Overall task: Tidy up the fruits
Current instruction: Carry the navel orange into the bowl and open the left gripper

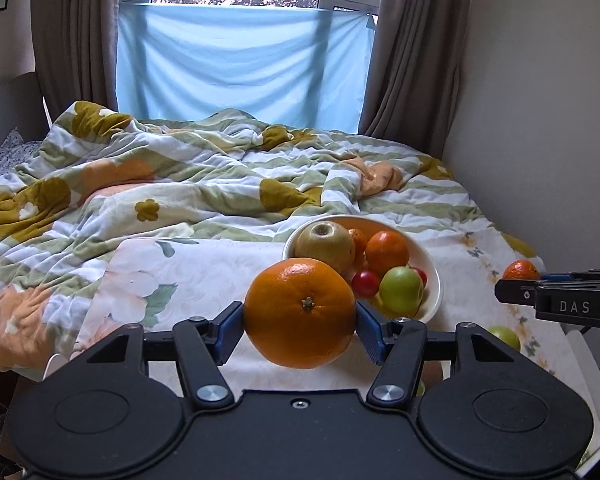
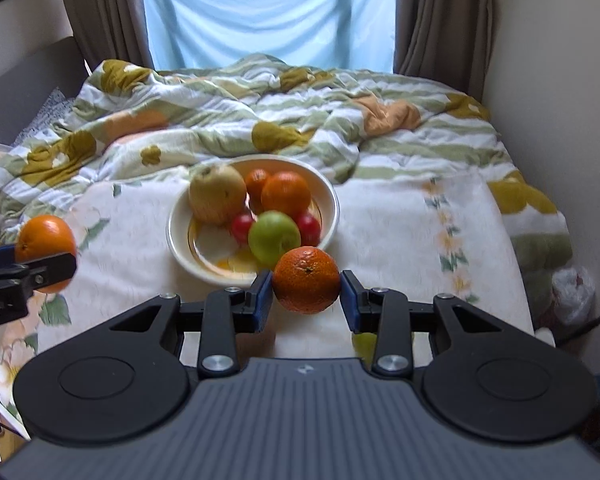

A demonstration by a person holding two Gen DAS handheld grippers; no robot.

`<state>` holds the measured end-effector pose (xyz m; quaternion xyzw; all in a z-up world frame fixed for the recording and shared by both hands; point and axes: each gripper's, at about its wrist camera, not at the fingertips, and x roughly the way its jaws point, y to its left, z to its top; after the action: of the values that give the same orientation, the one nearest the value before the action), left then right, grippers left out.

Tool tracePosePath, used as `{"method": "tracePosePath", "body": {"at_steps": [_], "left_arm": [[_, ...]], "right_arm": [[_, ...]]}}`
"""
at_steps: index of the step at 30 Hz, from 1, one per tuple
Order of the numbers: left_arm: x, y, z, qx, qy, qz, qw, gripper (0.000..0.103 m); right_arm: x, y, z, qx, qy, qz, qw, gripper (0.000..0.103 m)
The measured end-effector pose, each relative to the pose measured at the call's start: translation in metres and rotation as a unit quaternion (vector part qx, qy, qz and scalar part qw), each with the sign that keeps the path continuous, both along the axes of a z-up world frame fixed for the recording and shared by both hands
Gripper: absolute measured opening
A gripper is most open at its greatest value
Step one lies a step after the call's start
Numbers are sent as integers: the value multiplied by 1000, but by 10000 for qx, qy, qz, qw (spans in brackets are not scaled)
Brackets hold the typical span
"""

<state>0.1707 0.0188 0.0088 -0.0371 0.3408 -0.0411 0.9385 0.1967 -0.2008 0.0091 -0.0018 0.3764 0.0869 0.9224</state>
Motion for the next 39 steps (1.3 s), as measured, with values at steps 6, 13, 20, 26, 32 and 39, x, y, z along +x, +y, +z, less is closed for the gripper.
{"method": "tracePosePath", "body": {"at_steps": [6, 13, 20, 26, 32, 39], "left_arm": [[34, -18, -8, -79, 120, 55, 9999, 64], [74, -40, -27, -7, 330, -16, 9995, 64], [105, -56, -55, 123, 715, -100, 9973, 64], [116, -61, -69, 291, 914, -91, 9954, 64], [121, -65, -78, 409, 1064, -96, 9934, 65], [118, -64, -70, 400, 859, -97, 9954, 101]], "right_arm": [[31, -3, 10, 17, -71, 322, 9995, 51], [74, -11, 7, 45, -40, 501, 9987, 51], [108, -20, -4, 96, 82, 543, 9984, 51], [125, -25, -16, 136, 223, 600, 9979, 51], [132, -24, -21, 168, 280, 671, 9972, 51], [133, -23, -23, 192, 284, 682, 9971, 51]]}}
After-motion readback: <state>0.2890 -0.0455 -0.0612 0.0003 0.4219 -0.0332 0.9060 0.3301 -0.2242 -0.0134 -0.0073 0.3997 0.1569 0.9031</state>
